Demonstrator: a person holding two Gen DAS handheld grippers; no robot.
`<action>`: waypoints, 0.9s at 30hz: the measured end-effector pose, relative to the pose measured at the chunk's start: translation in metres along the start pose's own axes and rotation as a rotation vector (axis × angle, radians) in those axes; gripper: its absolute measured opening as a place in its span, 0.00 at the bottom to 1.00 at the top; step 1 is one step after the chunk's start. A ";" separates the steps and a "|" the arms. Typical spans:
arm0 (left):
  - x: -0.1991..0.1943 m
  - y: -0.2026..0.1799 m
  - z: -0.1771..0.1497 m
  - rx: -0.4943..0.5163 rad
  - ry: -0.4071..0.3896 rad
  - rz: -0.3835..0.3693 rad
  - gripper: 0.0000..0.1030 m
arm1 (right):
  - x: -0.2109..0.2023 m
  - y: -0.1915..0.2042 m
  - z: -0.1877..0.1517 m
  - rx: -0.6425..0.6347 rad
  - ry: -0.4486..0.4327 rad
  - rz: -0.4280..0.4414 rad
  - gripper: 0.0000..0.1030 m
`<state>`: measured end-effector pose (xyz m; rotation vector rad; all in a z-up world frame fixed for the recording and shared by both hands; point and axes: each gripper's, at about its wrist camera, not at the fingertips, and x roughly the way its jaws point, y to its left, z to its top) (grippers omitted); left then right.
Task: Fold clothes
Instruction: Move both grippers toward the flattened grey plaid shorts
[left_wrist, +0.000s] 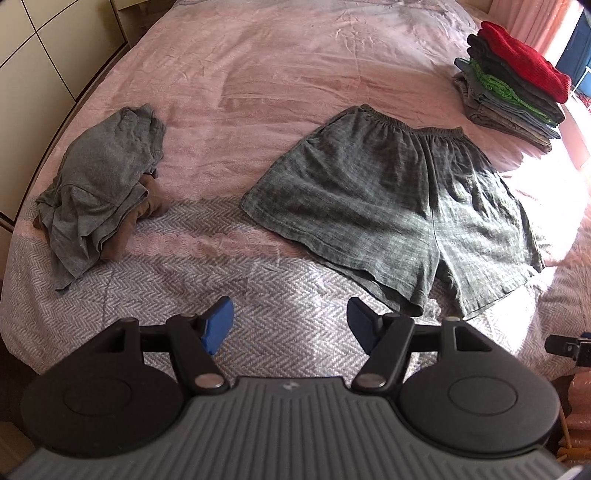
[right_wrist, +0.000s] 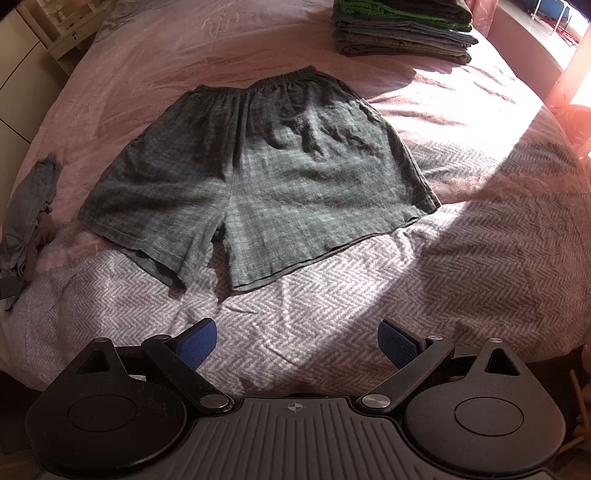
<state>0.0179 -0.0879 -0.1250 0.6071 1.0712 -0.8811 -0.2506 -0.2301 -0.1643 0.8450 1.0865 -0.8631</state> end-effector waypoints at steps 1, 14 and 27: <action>0.003 0.001 0.002 0.004 0.003 -0.006 0.62 | 0.002 -0.004 0.000 0.018 0.005 0.006 0.94; 0.090 0.049 0.062 0.093 0.045 -0.171 0.55 | 0.056 -0.012 -0.016 0.603 -0.011 0.375 0.68; 0.171 0.117 0.105 -0.072 0.146 -0.370 0.56 | 0.144 0.013 -0.064 1.329 -0.137 0.719 0.44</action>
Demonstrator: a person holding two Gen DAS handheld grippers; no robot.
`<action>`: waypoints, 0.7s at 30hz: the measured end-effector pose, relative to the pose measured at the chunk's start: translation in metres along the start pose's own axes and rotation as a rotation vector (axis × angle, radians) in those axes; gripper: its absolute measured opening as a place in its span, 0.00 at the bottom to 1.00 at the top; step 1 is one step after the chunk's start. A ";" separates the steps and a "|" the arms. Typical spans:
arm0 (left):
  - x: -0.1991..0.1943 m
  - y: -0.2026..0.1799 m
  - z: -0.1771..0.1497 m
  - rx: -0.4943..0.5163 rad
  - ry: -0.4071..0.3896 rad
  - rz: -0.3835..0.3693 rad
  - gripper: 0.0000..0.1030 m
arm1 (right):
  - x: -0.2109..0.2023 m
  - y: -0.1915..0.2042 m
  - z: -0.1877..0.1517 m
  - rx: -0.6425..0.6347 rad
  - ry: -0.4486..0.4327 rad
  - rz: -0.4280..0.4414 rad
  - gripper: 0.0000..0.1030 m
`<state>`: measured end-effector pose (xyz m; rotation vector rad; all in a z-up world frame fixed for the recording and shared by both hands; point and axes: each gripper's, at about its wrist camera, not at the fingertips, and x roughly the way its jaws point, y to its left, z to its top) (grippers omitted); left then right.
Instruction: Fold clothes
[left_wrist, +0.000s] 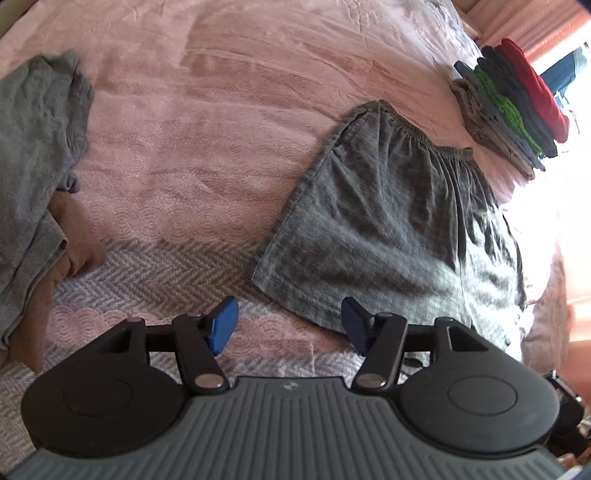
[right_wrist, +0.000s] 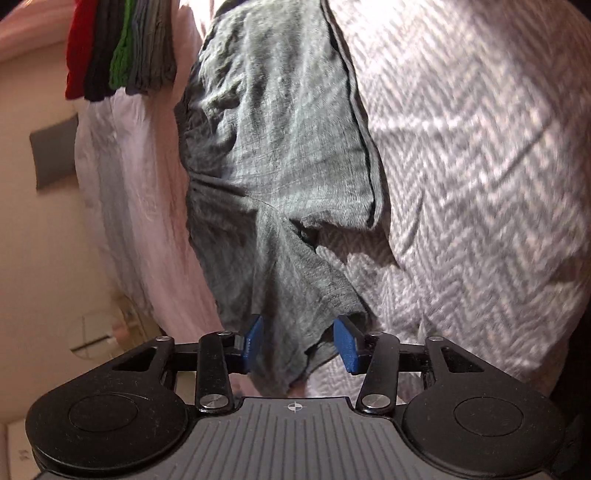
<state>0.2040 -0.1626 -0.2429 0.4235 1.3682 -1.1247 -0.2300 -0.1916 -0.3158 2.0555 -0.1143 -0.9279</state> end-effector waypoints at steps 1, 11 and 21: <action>0.002 0.003 0.001 -0.011 0.003 -0.015 0.56 | 0.003 -0.003 -0.002 0.023 -0.002 0.011 0.44; 0.035 0.031 0.010 -0.114 0.013 -0.070 0.57 | 0.022 -0.024 -0.003 0.091 -0.108 -0.002 0.28; 0.056 0.046 0.014 -0.076 0.012 -0.125 0.03 | 0.020 -0.026 -0.013 0.017 -0.136 -0.003 0.00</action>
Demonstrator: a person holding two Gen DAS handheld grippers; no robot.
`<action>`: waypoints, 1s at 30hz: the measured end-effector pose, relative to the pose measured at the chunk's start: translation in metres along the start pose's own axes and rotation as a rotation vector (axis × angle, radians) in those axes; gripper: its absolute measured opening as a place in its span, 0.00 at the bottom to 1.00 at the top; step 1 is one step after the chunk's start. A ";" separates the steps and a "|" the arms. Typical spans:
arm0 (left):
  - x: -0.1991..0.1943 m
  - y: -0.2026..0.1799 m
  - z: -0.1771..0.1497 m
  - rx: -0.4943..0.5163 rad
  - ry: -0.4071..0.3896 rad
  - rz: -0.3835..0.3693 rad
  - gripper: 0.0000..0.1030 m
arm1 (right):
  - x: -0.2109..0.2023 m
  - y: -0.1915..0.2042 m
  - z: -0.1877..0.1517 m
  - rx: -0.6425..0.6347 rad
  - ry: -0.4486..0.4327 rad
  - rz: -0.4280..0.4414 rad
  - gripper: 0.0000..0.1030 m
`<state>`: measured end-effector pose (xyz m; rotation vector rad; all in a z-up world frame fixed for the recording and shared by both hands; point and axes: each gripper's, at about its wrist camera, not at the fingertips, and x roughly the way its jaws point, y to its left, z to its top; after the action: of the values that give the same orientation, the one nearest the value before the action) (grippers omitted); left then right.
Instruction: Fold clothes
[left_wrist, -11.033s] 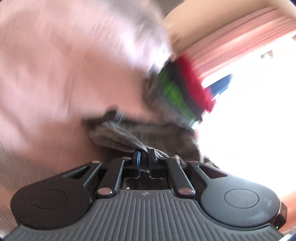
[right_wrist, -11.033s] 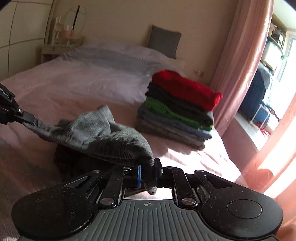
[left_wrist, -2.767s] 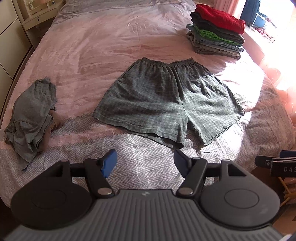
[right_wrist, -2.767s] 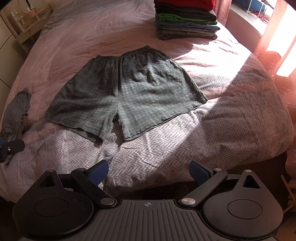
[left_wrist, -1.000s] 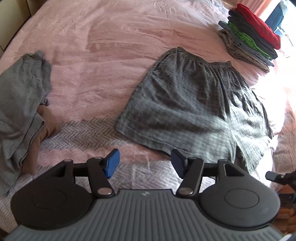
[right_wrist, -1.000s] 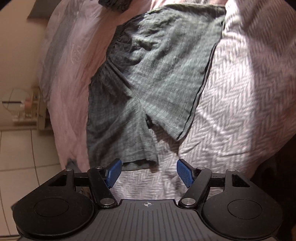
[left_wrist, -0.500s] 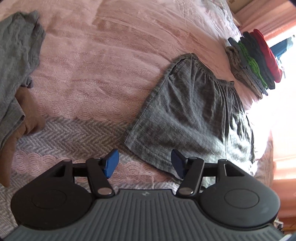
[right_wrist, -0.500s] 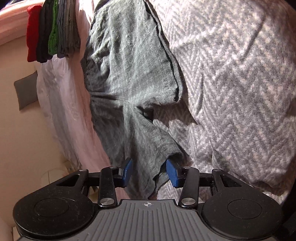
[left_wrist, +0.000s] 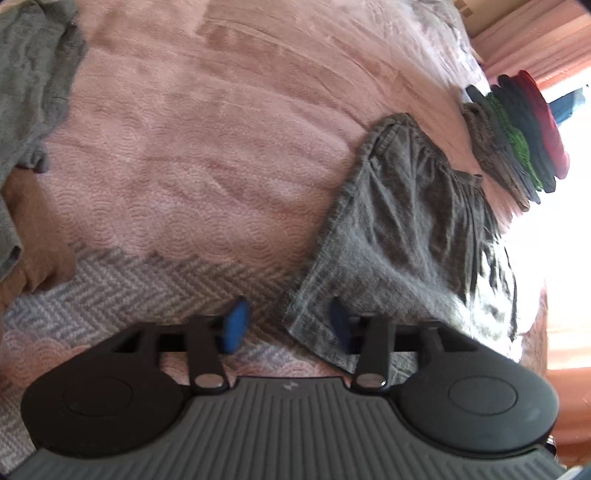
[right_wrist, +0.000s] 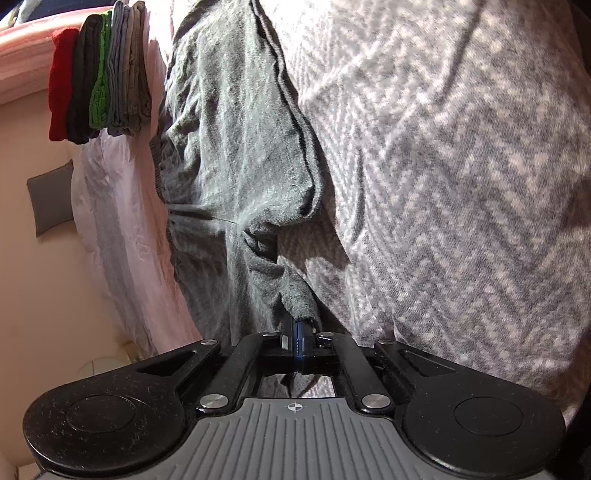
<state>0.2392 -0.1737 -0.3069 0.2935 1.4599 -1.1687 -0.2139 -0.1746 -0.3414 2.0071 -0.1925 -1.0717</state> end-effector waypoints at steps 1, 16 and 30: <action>0.000 0.001 0.001 0.001 0.005 -0.016 0.04 | -0.001 0.002 -0.001 -0.016 0.001 0.004 0.00; -0.003 0.011 0.001 -0.019 0.002 -0.047 0.15 | 0.010 0.009 -0.003 -0.011 -0.021 -0.040 0.29; -0.012 0.028 0.017 -0.007 0.021 -0.087 0.02 | -0.002 0.003 -0.005 -0.132 0.034 -0.131 0.00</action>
<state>0.2731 -0.1687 -0.3069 0.2395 1.5071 -1.2332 -0.2110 -0.1723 -0.3363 1.9390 0.0279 -1.1011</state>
